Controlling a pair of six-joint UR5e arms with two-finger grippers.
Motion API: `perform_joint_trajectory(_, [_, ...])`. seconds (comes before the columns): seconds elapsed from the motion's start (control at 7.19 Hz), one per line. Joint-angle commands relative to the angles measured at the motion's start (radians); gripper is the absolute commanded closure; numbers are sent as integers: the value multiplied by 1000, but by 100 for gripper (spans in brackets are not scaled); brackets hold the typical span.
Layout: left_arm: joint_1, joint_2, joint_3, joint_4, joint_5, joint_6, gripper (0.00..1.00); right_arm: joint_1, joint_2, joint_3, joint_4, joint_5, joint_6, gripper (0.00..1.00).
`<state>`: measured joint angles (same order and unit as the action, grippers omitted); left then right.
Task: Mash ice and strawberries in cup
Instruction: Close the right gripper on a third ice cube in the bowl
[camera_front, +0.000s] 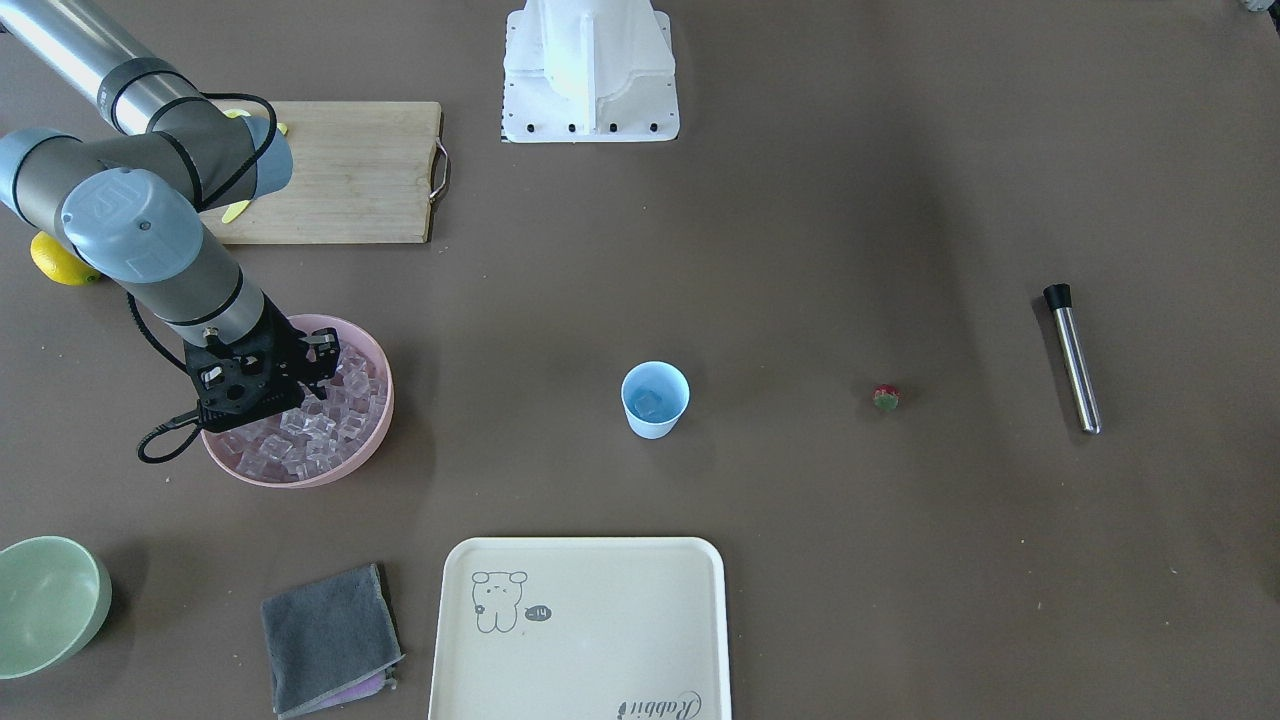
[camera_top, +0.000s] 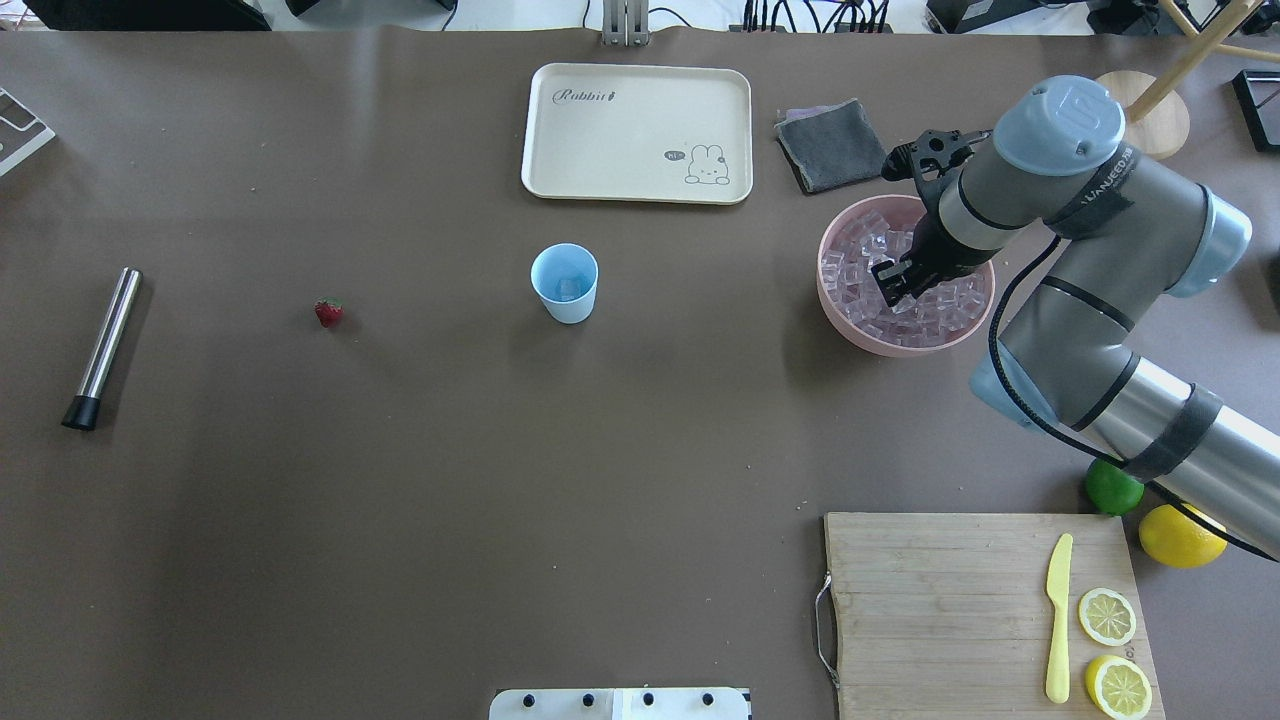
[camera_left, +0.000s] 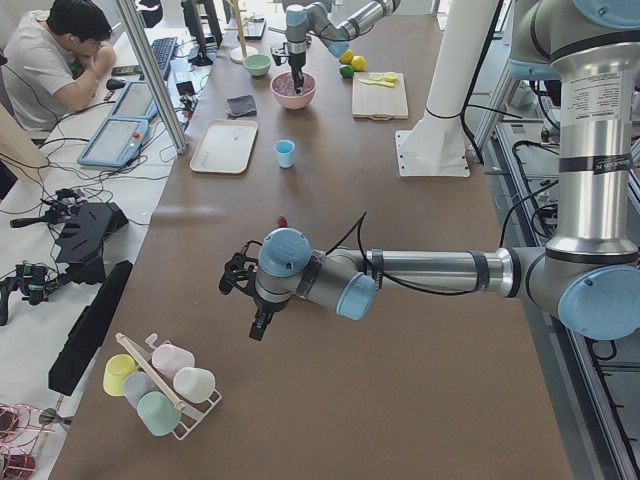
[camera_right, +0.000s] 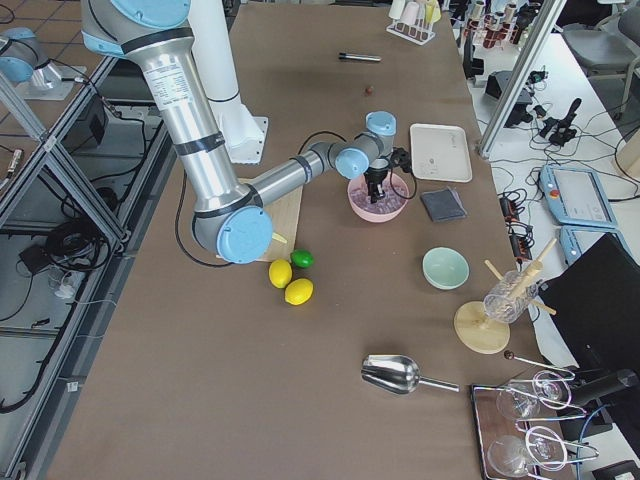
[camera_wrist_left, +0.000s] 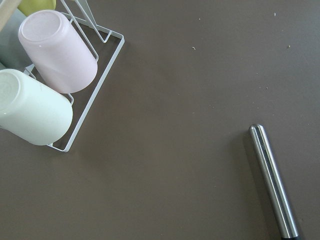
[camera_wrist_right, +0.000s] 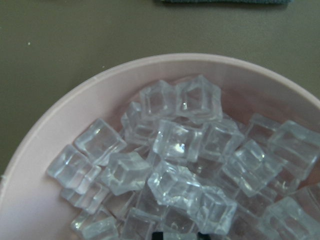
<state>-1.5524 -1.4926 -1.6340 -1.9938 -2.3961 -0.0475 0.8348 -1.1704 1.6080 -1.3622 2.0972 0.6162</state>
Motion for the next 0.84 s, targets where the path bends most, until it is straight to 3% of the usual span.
perform_joint_trajectory(0.0, [0, 0, 0, 0, 0, 0, 2, 1, -2, 7, 0, -6, 1, 81])
perform_joint_trajectory(0.14, [5, 0, 0, 0, 0, 0, 2, 4, -2, 15, -2, -6, 1, 94])
perform_joint_trajectory(0.28, [5, 0, 0, 0, 0, 0, 2, 30, 3, 54, -30, 7, -1, 100])
perform_joint_trajectory(0.42, [5, 0, -1, 0, 0, 0, 2, 33, 36, 79, -107, 3, -1, 100])
perform_joint_trajectory(0.7, [5, 3, -1, 0, -2, 0, 2, 27, 200, 75, -272, -6, 58, 100])
